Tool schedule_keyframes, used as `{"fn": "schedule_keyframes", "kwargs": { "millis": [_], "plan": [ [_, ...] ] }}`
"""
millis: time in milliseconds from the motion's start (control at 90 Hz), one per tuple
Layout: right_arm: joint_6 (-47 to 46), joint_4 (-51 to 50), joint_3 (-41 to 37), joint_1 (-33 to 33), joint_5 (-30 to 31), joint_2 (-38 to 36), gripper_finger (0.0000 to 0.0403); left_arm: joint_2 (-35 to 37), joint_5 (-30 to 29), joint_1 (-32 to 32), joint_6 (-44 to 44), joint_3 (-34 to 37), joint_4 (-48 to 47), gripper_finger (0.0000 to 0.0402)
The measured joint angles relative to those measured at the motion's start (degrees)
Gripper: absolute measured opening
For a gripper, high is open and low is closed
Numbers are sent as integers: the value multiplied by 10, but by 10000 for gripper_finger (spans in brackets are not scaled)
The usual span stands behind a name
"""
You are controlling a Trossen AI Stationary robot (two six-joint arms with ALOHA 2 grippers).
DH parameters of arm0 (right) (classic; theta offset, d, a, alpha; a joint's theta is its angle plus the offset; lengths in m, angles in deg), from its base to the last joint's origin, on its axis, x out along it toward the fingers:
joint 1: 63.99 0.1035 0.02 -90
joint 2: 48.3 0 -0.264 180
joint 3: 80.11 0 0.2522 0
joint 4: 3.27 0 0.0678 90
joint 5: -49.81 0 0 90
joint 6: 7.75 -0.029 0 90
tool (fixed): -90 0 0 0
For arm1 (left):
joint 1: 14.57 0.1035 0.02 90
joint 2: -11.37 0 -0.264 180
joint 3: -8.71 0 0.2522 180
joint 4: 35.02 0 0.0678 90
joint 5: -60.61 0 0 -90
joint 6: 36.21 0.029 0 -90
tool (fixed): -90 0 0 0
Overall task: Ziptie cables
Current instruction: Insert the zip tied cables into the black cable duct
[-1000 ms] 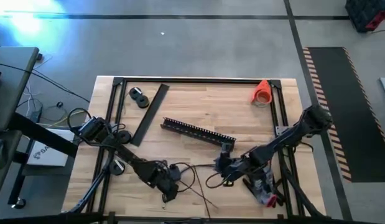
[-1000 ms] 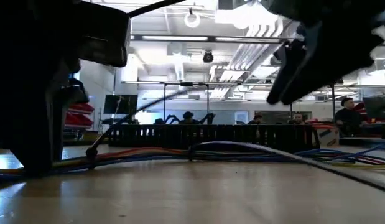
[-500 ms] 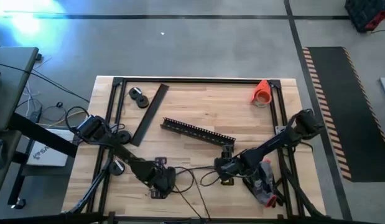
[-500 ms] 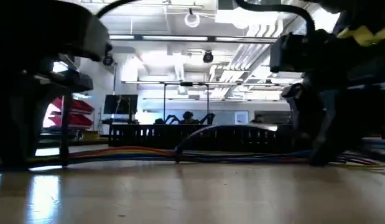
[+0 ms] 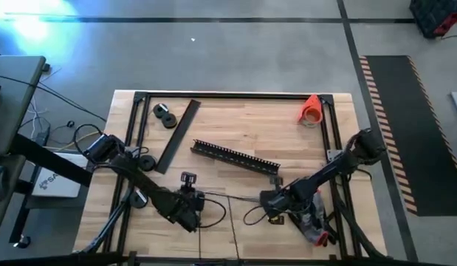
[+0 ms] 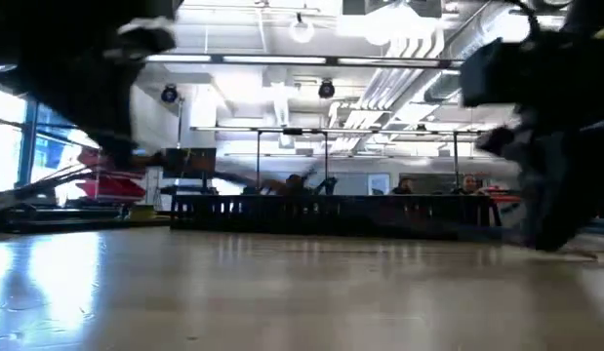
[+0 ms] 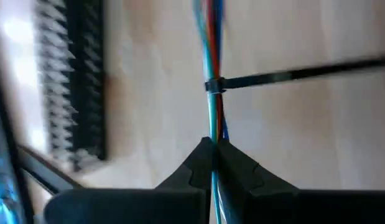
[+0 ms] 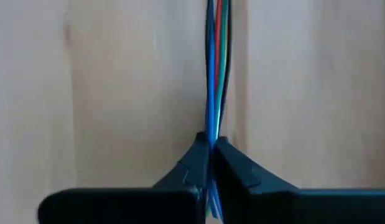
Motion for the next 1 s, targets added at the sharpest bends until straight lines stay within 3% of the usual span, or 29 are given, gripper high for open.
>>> {"fn": "schedule_keyframes", "kwargs": {
  "millis": [189,311,411,678,856,1000],
  "plan": [
    [-43,-77,7,5,90,-80,0,11,-107,52,84,-23,-61,0],
    [-61,-88,8,-9,147,-115,0,11,-128,111,195,-17,-58,0],
    [-61,-86,9,-31,158,-117,0,11,-134,170,285,-5,-39,0],
    [-46,-93,9,-64,174,-115,0,11,-61,300,474,27,74,0],
    [-50,-117,9,-65,171,-115,0,11,36,343,524,42,120,0],
    [-50,-138,12,-63,169,-118,0,11,56,361,536,47,134,0]
  ]
}}
